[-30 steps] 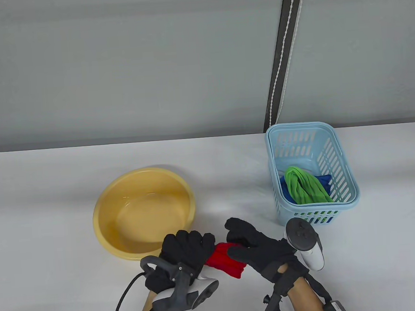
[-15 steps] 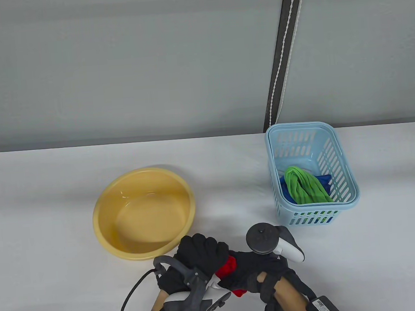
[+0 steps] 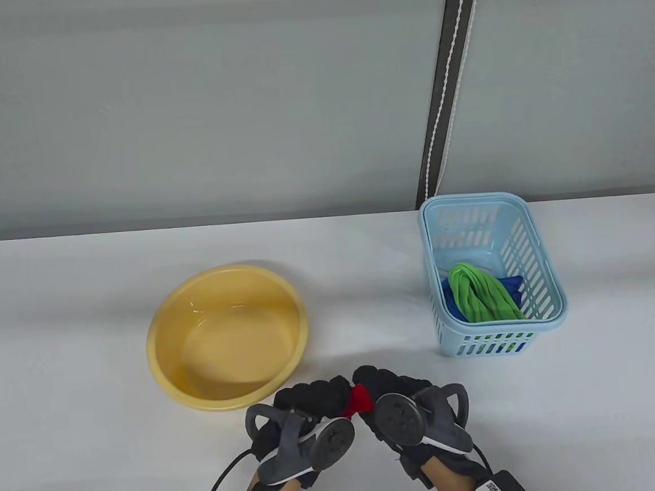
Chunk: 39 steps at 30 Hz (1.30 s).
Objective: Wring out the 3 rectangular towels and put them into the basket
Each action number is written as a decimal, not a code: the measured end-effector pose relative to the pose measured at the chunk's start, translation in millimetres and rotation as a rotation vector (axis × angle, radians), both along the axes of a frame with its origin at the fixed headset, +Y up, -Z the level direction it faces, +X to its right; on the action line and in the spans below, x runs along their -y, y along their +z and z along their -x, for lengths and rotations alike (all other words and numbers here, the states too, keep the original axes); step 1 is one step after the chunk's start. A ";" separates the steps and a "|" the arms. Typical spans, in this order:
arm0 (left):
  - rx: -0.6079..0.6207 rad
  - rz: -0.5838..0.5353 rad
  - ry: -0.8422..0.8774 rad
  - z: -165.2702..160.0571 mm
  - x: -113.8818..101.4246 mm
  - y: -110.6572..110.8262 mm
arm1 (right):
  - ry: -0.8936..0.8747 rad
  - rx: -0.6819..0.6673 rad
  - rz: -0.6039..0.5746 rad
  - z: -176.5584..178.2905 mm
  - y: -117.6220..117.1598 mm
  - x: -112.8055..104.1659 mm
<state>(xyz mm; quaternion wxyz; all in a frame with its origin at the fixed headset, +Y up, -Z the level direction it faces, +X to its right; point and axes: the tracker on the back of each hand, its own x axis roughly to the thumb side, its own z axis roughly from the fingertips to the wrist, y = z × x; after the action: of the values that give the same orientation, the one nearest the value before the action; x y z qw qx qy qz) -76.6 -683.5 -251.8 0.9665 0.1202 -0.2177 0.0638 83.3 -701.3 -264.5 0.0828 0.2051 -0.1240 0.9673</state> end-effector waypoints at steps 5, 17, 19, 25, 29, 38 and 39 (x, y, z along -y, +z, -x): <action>0.006 0.318 0.232 5.5 2.6 -11.4 | 0.065 -0.027 -0.176 -2.4 1.2 -2.1; 0.199 0.930 0.767 3.0 20.7 -26.4 | 0.000 -0.075 -0.291 -20.6 1.7 -18.9; 0.242 1.007 0.856 1.2 24.5 -27.5 | -0.012 -0.071 -0.308 -22.0 2.9 -22.0; 0.362 1.229 1.096 -2.8 36.5 -27.4 | -0.052 -0.069 -0.341 -20.0 4.8 -26.5; 0.468 1.386 1.250 -8.6 44.8 -26.0 | -0.067 -0.065 -0.358 -17.7 5.9 -29.3; 0.653 1.554 1.466 -25.7 50.2 -20.7 | -0.065 -0.044 -0.409 -15.3 9.5 -36.2; 0.675 1.569 1.482 -27.5 50.2 -19.9 | -0.062 -0.043 -0.422 -15.0 10.2 -36.7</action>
<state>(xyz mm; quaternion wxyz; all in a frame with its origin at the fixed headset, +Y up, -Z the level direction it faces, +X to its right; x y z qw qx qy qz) -49.2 -733.8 -271.7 0.3907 -0.4434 -0.2424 0.7694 98.2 -664.6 -254.4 0.0703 0.2345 -0.3284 0.9123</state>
